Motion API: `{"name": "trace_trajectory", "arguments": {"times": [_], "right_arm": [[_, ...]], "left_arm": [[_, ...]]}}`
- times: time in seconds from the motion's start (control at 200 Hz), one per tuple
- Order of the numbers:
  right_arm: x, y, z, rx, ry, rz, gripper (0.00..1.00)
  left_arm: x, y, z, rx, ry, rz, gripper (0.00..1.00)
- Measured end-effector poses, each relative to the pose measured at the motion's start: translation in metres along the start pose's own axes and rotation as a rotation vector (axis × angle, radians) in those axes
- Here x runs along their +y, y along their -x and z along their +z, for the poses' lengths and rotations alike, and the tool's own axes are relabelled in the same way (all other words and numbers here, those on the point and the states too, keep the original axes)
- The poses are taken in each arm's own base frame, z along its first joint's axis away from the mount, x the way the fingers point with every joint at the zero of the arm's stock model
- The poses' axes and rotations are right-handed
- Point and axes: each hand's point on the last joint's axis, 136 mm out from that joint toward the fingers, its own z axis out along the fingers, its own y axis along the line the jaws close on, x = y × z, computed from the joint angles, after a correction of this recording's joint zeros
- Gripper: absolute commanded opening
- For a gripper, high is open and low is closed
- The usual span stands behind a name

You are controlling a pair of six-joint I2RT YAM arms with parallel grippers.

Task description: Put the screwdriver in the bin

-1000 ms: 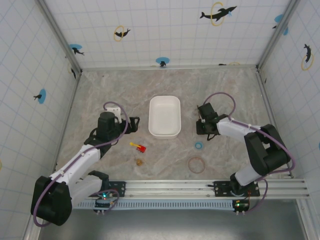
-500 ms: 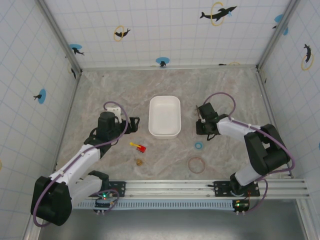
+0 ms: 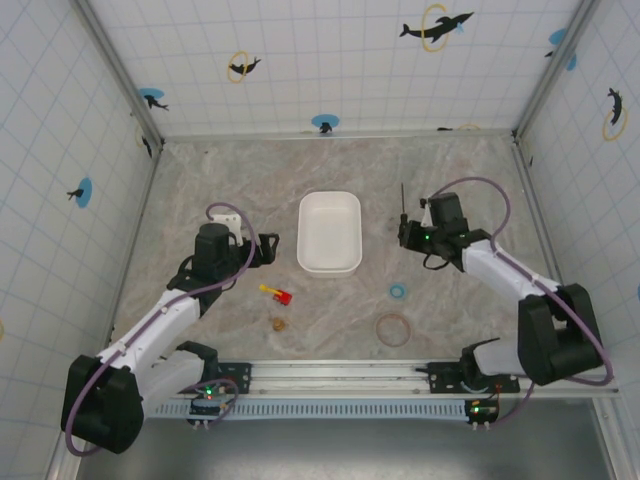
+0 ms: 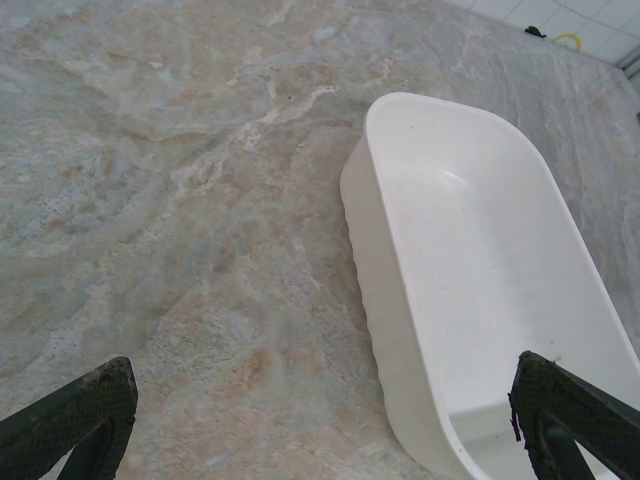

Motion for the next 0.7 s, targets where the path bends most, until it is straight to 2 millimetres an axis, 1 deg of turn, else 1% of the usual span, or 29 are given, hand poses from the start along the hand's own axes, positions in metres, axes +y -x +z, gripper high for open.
{"name": "trace_trajectory", "arguments": {"times": [0.14,0.175,0.245,0.345,0.44,0.511,0.556,0.616,0.696], "right_arm": [[0.034,0.017,-0.028,-0.090,0.086,0.017,0.08],[0.045,0.022,-0.035,-0.117,0.102,0.012,0.07],[0.072,0.033,-0.051,-0.177,0.142,-0.003,0.05],[0.110,0.048,-0.075,-0.266,0.191,-0.011,0.05],[0.133,0.055,-0.088,-0.332,0.197,-0.005,0.04],[0.141,0.052,-0.091,-0.361,0.176,-0.002,0.03],[0.144,0.049,-0.089,-0.365,0.151,-0.003,0.03],[0.148,0.043,-0.082,-0.357,0.111,-0.010,0.04],[0.152,0.035,-0.065,-0.320,0.045,-0.026,0.04]], "left_arm": [[0.000,0.001,-0.002,-0.003,-0.001,0.000,0.98],[0.000,0.001,-0.002,-0.005,0.002,0.000,0.98],[0.000,0.001,-0.003,-0.007,0.002,0.001,0.98],[0.000,0.002,-0.003,-0.008,0.004,0.001,0.97],[-0.001,0.001,-0.003,-0.006,0.002,0.002,0.98],[-0.001,0.000,-0.003,-0.004,0.004,0.002,0.98],[-0.001,0.001,-0.003,-0.005,0.003,0.002,0.98],[-0.001,0.001,-0.003,-0.007,0.002,0.002,0.98],[-0.001,0.002,-0.004,-0.010,0.002,0.002,0.97]]}}
